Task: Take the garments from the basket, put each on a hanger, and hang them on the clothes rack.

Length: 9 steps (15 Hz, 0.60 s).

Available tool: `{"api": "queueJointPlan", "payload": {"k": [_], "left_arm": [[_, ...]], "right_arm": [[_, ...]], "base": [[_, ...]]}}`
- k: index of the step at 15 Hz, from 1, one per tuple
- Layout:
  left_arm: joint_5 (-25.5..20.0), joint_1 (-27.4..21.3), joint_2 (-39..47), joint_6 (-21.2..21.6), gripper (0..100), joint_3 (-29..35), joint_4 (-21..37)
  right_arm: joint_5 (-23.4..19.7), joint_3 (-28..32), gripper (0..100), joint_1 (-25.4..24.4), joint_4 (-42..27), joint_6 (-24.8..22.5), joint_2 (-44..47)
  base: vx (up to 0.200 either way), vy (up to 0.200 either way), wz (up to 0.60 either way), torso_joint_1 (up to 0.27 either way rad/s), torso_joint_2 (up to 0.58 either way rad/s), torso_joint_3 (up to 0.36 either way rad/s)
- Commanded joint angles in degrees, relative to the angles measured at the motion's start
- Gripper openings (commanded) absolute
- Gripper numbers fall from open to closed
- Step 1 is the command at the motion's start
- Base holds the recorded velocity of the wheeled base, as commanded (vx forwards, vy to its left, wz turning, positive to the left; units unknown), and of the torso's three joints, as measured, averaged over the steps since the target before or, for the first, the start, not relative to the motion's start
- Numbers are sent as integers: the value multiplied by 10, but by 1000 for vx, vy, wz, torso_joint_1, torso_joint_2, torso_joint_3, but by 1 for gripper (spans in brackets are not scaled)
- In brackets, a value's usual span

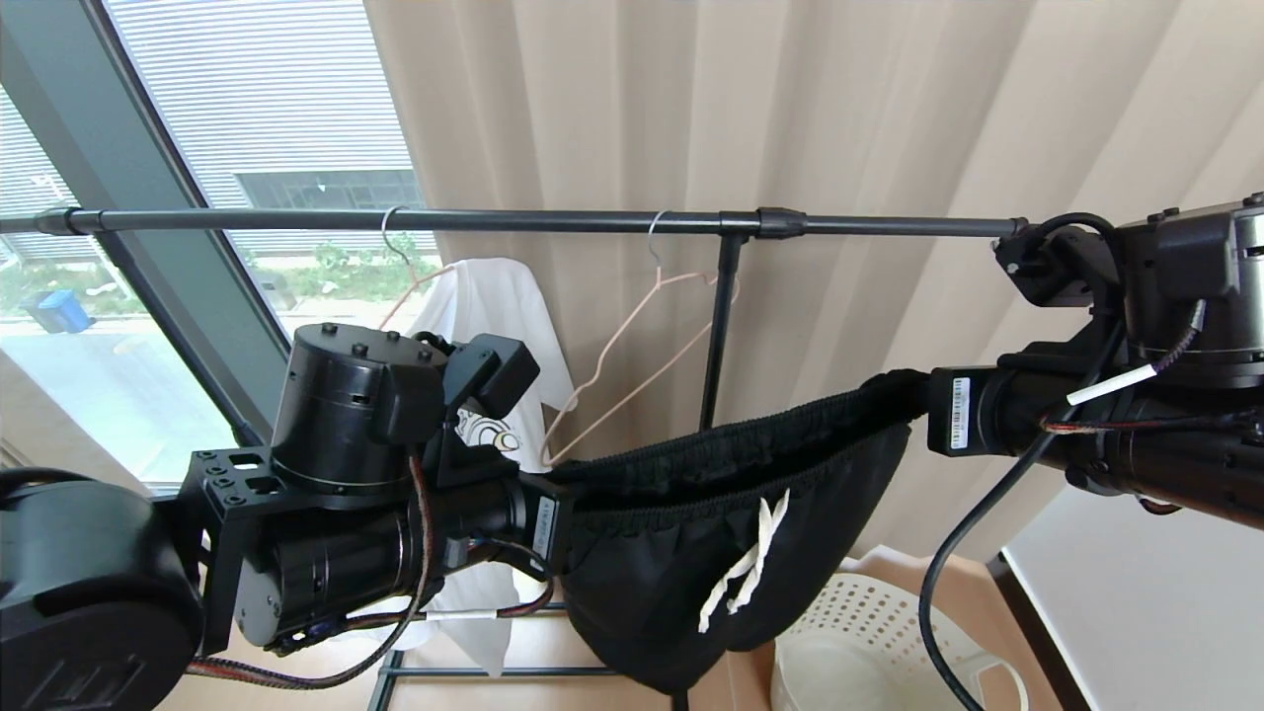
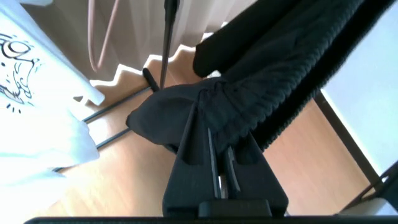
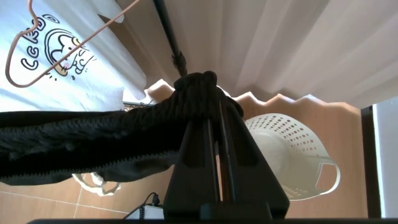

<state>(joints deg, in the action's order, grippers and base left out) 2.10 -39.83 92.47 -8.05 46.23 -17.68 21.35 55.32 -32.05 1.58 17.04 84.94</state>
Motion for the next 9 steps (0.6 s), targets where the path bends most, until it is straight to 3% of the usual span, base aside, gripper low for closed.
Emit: {"api": "queueJointPlan", "payload": {"k": [1, 9], "left_arm": [[0, 2, 12, 0, 0, 7, -1], [0, 3, 8, 1, 0, 4, -2]], "right_arm": [[-1, 0, 0, -1, 0, 0, -3], [-1, -8, 0, -3, -1, 0, -1]], "base": [[0, 0, 0, 0, 0, 0], [0, 0, 0, 0, 0, 0]]}}
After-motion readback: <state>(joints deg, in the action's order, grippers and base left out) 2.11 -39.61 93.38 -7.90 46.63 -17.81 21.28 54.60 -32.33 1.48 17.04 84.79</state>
